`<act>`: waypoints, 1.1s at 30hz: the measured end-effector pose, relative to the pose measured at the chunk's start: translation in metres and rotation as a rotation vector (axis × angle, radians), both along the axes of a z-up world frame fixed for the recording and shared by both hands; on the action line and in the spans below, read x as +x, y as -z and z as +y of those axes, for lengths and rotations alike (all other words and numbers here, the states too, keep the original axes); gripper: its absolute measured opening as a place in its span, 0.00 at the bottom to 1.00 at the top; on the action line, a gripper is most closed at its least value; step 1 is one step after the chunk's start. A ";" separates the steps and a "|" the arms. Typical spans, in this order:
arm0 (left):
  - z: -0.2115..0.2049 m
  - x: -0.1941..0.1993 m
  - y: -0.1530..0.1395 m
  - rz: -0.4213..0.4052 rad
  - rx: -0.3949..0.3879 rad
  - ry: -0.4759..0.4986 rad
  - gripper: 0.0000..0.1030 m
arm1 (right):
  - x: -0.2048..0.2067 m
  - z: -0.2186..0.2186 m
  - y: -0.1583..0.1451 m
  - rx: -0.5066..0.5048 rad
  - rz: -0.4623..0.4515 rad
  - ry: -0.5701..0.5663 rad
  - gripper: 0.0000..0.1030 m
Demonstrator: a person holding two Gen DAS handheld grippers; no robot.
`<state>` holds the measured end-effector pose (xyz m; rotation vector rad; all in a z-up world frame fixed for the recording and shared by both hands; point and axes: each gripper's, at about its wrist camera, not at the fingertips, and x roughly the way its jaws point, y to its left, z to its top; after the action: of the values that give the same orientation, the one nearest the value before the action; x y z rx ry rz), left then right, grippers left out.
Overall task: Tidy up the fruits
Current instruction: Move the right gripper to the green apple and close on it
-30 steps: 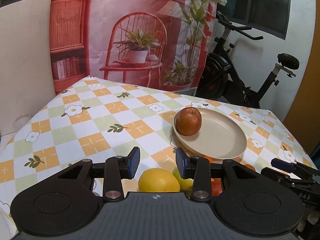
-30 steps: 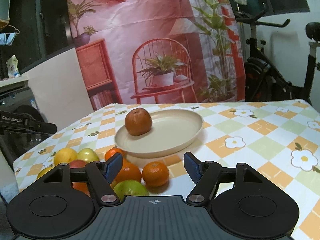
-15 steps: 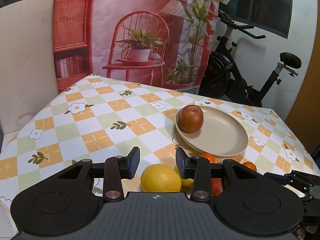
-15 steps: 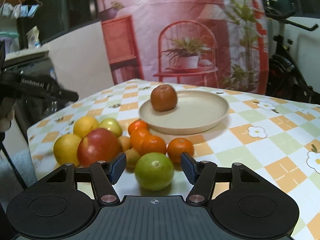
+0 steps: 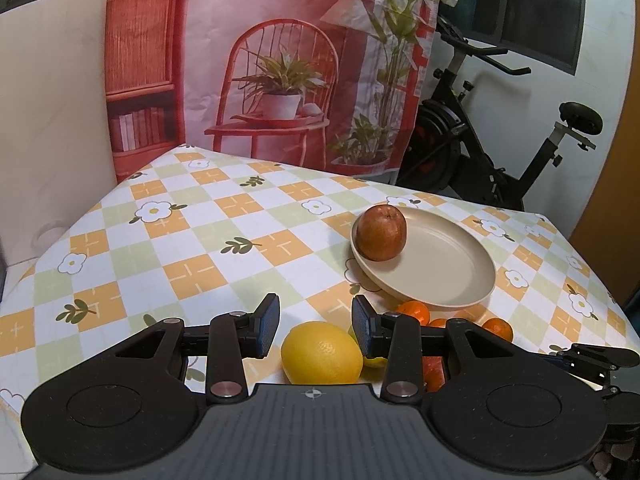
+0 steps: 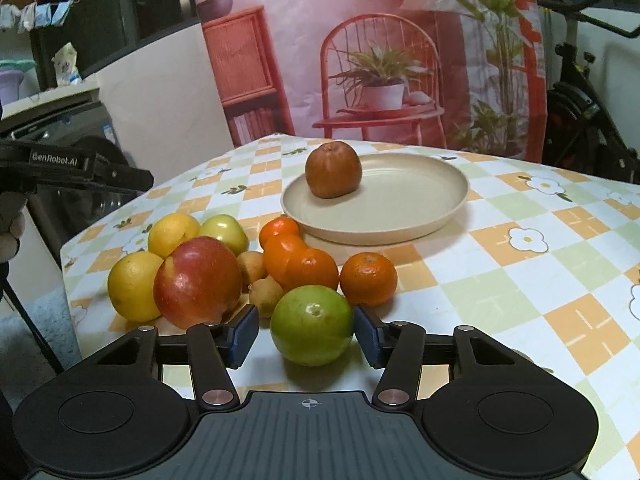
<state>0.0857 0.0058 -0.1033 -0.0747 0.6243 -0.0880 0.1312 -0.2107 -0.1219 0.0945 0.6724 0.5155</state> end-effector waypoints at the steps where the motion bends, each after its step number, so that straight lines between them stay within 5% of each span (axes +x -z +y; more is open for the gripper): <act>1: 0.000 0.000 0.000 0.002 -0.001 -0.002 0.41 | 0.001 -0.001 0.000 0.007 0.004 0.002 0.45; 33: 0.000 0.011 0.004 0.065 0.003 0.028 0.46 | 0.001 -0.007 -0.001 0.044 0.002 0.007 0.41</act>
<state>0.0967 0.0063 -0.1075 -0.0666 0.6910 -0.1119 0.1324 -0.2174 -0.1209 0.1393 0.6629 0.5234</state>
